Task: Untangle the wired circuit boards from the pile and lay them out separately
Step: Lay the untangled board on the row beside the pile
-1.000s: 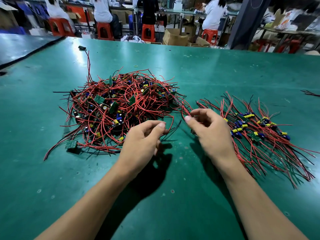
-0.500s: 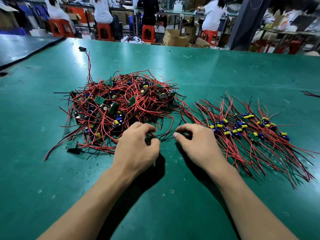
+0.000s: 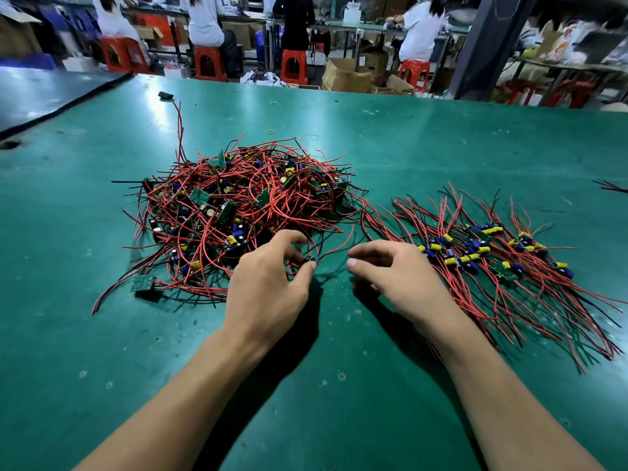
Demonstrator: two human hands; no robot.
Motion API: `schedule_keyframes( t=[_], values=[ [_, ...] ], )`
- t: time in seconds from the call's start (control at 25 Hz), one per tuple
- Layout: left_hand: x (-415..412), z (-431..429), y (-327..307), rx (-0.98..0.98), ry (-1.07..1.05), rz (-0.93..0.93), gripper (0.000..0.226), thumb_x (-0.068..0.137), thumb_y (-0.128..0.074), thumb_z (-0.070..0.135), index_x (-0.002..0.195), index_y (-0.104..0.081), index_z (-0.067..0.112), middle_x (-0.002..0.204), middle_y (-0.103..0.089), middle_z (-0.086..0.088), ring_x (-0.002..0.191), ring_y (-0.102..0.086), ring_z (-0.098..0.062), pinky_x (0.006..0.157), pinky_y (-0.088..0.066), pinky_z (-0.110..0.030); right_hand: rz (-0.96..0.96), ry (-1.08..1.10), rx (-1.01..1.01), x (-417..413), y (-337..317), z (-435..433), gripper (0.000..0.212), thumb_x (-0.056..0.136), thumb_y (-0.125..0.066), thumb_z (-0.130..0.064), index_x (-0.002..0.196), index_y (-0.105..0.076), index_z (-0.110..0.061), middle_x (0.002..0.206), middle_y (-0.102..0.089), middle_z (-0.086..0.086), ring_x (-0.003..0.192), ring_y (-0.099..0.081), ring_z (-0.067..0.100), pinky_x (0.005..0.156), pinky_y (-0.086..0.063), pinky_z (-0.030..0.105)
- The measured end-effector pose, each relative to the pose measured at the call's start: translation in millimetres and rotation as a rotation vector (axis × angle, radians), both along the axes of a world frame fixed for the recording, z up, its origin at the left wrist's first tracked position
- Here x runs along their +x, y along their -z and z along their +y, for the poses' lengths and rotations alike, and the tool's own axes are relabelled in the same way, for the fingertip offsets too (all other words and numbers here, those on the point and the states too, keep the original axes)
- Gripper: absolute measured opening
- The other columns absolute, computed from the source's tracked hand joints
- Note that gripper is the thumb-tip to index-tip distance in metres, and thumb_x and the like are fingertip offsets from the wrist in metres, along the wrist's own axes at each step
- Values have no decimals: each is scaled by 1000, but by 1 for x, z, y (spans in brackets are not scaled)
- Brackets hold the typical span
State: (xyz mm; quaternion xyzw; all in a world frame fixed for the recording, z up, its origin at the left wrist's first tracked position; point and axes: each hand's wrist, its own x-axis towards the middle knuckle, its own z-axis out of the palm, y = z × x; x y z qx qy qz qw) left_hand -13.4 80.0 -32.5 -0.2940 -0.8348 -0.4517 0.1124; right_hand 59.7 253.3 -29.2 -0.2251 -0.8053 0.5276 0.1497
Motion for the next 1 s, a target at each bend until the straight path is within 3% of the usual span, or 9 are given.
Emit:
schedule_keyframes(
  t=[0.12,0.28,0.4,0.48,0.56,0.68,0.76,0.88,1.0],
  values=[
    [4,4,-1,185,48,-12,31,81,-79,17,108,-65,23,82,-69,14,63,-61,-11,64,-54,-32,-10,-161,-402,1,-6,-14,7,92,-71,-19,92,-74,-12,86,-76,9,63,-69,15,52,-51,20],
    [10,6,0,213,194,69,37,80,-79,11,114,-65,18,93,-74,13,67,-63,-1,65,-50,-17,84,-241,-462,0,-10,-18,26,84,-69,-39,91,-78,-16,83,-74,2,65,-66,12,58,-55,22],
    [14,9,1,228,231,112,35,80,-75,7,112,-66,16,97,-74,11,77,-68,0,72,-54,-21,163,-147,-382,-2,-11,-15,14,97,-62,-25,102,-71,-16,81,-74,-1,63,-62,12,54,-50,21],
    [14,9,5,218,230,82,23,82,-72,7,104,-70,13,88,-74,7,74,-67,-3,69,-55,-26,238,-27,-433,-5,-14,-13,17,104,-49,-15,108,-65,-17,81,-74,-1,57,-56,10,49,-41,19],
    [14,9,8,172,273,4,12,81,-69,8,91,-74,11,76,-73,5,66,-66,-6,66,-54,-28,356,55,-640,-4,-19,-8,20,104,-42,-13,106,-62,-16,81,-74,1,53,-50,8,47,-34,19],
    [17,11,11,-1,353,-97,13,85,-67,6,90,-77,15,81,-76,5,72,-69,-4,74,-54,-22,430,33,-944,2,-29,-1,16,92,-49,-17,98,-63,-16,79,-72,3,50,-46,10,47,-35,20],
    [17,15,11,113,370,-365,17,93,-62,7,92,-75,17,82,-77,1,67,-70,-10,64,-54,-22,359,-63,-947,3,-29,-9,16,81,-54,-22,94,-62,-16,76,-70,3,55,-50,12,51,-40,22],
    [15,20,2,524,422,-997,22,100,-56,23,92,-75,13,82,-72,-14,55,-65,-26,48,-52,-28,252,-199,-862,1,-22,-25,8,88,-51,-21,90,-58,-18,75,-68,2,63,-63,15,51,-49,28],
    [6,16,-2,555,449,-1145,24,95,-56,32,105,-76,24,91,-74,-14,64,-70,-25,53,-56,-29,233,-271,-812,1,-19,-29,12,98,-49,-21,91,-58,-21,94,-72,8,63,-63,18,50,-47,30]
  ],
)
